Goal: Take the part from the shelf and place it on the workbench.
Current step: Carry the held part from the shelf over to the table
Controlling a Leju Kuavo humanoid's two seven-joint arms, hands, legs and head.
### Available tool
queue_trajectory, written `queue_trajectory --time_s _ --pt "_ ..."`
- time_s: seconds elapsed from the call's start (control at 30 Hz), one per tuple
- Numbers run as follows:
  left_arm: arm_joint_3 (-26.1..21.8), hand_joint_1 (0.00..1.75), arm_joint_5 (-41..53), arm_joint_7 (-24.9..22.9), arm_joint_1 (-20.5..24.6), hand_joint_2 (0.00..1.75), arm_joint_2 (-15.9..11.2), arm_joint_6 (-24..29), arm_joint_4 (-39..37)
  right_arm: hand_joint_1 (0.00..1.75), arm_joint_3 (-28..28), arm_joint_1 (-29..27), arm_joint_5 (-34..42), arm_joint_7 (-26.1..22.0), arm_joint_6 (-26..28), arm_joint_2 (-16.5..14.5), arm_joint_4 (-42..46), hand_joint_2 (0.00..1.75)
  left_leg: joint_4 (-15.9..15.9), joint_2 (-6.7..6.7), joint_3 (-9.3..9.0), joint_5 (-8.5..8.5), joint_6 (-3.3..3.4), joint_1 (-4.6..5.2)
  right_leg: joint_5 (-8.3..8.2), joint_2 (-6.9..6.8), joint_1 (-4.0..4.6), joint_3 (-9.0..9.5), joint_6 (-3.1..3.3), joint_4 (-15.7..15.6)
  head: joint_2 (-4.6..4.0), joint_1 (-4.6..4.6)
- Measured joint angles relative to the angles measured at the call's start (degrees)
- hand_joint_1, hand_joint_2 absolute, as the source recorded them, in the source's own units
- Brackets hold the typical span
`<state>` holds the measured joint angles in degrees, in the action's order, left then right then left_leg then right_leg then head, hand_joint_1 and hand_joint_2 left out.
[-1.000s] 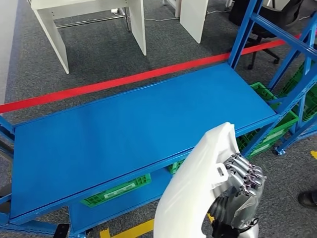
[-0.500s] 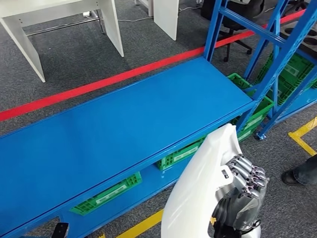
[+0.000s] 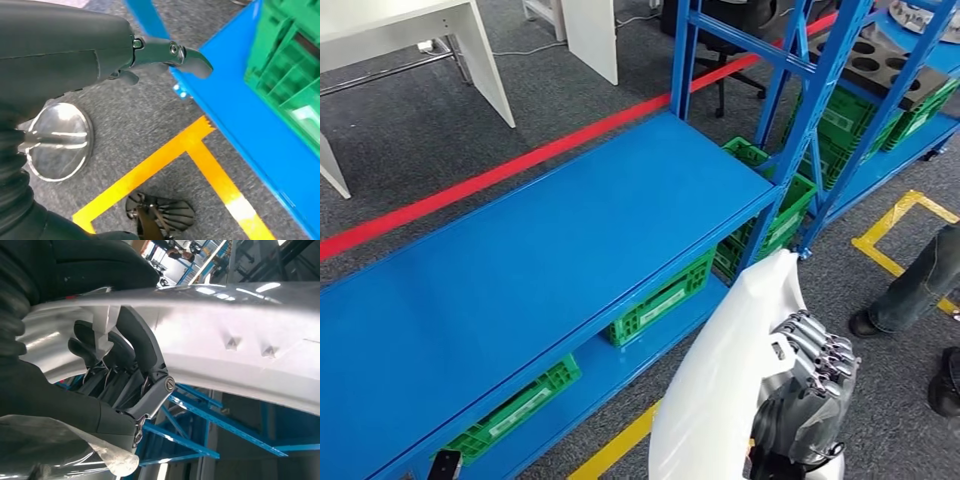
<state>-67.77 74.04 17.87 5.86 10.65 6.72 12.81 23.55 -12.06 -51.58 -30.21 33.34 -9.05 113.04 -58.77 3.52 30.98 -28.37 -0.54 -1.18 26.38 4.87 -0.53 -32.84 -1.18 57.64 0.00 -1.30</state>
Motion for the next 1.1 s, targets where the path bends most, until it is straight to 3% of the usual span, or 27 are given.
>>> queue_trajectory --time_s 0.07,0.13,0.2,0.27,0.3,0.33,0.4,0.47,0.5,0.7,0.77,0.83,0.87,0.9,0.93,1.0,1.07,1.1 --pt "0.0 0.0 0.0 0.0 0.0 1.75 0.1 0.0 0.0 1.75 0.0 -0.1 0.1 0.0 0.0 0.0 0.0 1.75 0.2 -0.52 0.16 0.06 0.57 0.09 -0.27 0.81 -0.18 -0.64 -0.8 0.0 0.0 0.01" --pt "0.0 0.0 0.0 0.1 0.1 1.75 0.2 0.0 0.0 1.75 0.0 0.0 0.1 0.0 0.0 0.0 0.0 1.75 0.6 -1.61 0.17 0.41 1.39 0.02 0.89 -0.61 -0.14 -1.81 -1.29 1.7 0.0 -0.22" --pt "0.0 0.0 0.0 0.1 0.1 1.75 0.1 0.0 0.0 1.75 -0.1 0.0 0.2 -0.1 0.0 0.1 0.0 1.75 0.8 -2.88 0.27 0.56 1.94 0.18 4.25 -3.3 -0.06 -4.86 -1.54 7.9 0.0 -0.53" --pt "0.0 0.0 0.0 0.2 -0.1 1.75 0.1 0.0 0.0 1.75 -0.1 0.0 0.2 -0.1 0.0 0.1 0.0 1.75 0.7 -4.31 0.43 0.54 2.09 0.49 7.16 -4.36 -0.07 -8.22 -1.66 15.2 0.0 -0.62" --pt "0.0 0.0 0.0 0.2 -0.1 1.75 0.1 0.0 0.0 1.75 -0.1 0.0 0.3 -0.1 0.0 0.1 0.0 1.75 0.7 -5.03 0.45 0.52 2.12 0.64 7.29 -4.5 -0.06 -8.74 -1.62 16.5 0.0 -0.62" --pt "0.0 0.0 0.0 0.2 -0.1 1.75 0.1 0.0 0.0 1.75 -0.1 0.0 0.3 -0.1 0.0 0.1 0.0 1.75 0.7 -5.7 0.43 0.5 2.15 0.76 6.4 -4.65 -0.03 -8.12 -1.48 15.6 0.0 -0.64" --pt "0.0 0.0 0.0 0.2 0.1 1.75 0.2 -0.1 0.0 1.75 -0.1 0.0 0.5 -0.2 0.0 0.1 0.0 1.75 0.7 -6.86 0.25 0.4 2.15 1.0 3.05 -6.19 0.19 -3.78 -0.86 8.0 0.0 -0.63" --pt "0.0 0.0 0.0 0.2 0.1 1.75 0.2 -0.1 0.0 1.75 0.0 0.1 0.5 -0.2 0.0 0.2 0.0 1.75 0.6 -7.85 0.17 0.26 1.88 1.31 1.28 -8.22 0.71 0.1 -0.15 1.3 0.0 -0.6" --pt "0.0 0.0 0.0 0.2 0.1 1.75 0.2 -0.1 0.0 1.75 0.0 0.1 0.6 -0.3 0.0 0.2 0.0 1.75 0.6 -8.32 0.16 0.23 1.7 1.4 1.24 -8.68 0.95 0.75 0.09 0.1 0.0 -0.58" --pt "0.0 0.0 0.0 0.2 0.1 1.75 0.2 -0.1 0.0 1.75 0.0 0.0 0.6 -0.3 0.0 0.2 0.0 1.75 0.7 -9.32 0.04 0.28 1.31 1.39 1.11 -7.69 1.15 0.62 0.42 0.0 0.0 -0.56" --pt "0.0 0.0 0.0 0.2 0.2 1.75 0.2 -0.1 0.0 1.75 0.0 0.1 0.6 -0.3 0.0 0.2 0.0 1.75 -4.6 -6.97 1.99 -3.13 0.58 1.11 0.61 -6.2 0.78 0.7 1.11 -0.5 0.0 -0.29" --pt "0.0 0.0 0.0 0.3 0.1 1.75 0.1 -0.1 0.0 1.75 0.0 0.1 0.6 -0.3 0.0 0.2 0.0 1.75 -13.3 -4.2 5.55 -7.57 -0.19 0.82 0.12 -4.2 0.4 0.82 1.74 -1.0 0.0 0.03" --pt "0.0 0.0 0.0 0.3 0.0 1.75 0.0 -0.1 0.0 1.75 0.0 0.1 0.6 -0.3 0.0 0.2 0.0 1.75 -15.2 -4.05 6.45 -7.84 -0.29 0.77 0.09 -3.44 0.4 0.81 1.74 -1.0 0.0 0.03" --pt "0.0 0.0 0.0 0.3 0.0 1.75 0.0 -0.1 0.0 1.75 0.0 0.1 0.6 -0.3 0.0 0.2 0.0 1.75 -15.0 -3.98 6.39 -6.89 -0.34 0.71 0.08 -2.64 0.38 0.83 1.71 -0.9 0.0 0.04" --pt "0.0 0.0 0.0 0.3 0.0 1.75 -0.1 -0.1 0.0 1.75 0.0 0.0 0.6 -0.3 0.0 0.2 0.0 1.75 -12.4 -3.77 5.31 -4.94 -0.36 0.6 0.09 -1.86 0.35 0.87 1.64 -0.8 0.0 0.03" --pt "0.0 0.0 0.0 0.3 0.0 1.75 -0.2 -0.1 0.0 1.75 0.0 0.1 0.6 -0.3 0.0 0.2 0.0 1.75 -4.7 -1.76 1.96 -0.97 -0.39 0.21 0.22 -0.41 0.35 0.75 1.26 -0.3 0.0 0.04" --pt "0.0 0.0 0.0 0.3 0.0 1.75 -0.2 -0.1 0.0 1.75 0.0 0.1 0.6 -0.3 0.0 0.2 0.0 1.75 -0.4 0.21 0.18 0.11 -0.26 -0.03 0.2 0.89 0.33 0.11 0.58 0.2 0.0 0.01" --pt "0.0 0.0 0.0 0.3 0.0 1.75 -0.2 -0.1 0.0 1.75 0.0 0.0 0.7 -0.3 0.0 0.2 0.0 1.75 -0.1 0.37 0.1 -0.16 -0.07 0.05 0.07 1.49 0.27 -0.24 0.19 0.3 0.0 0.0"
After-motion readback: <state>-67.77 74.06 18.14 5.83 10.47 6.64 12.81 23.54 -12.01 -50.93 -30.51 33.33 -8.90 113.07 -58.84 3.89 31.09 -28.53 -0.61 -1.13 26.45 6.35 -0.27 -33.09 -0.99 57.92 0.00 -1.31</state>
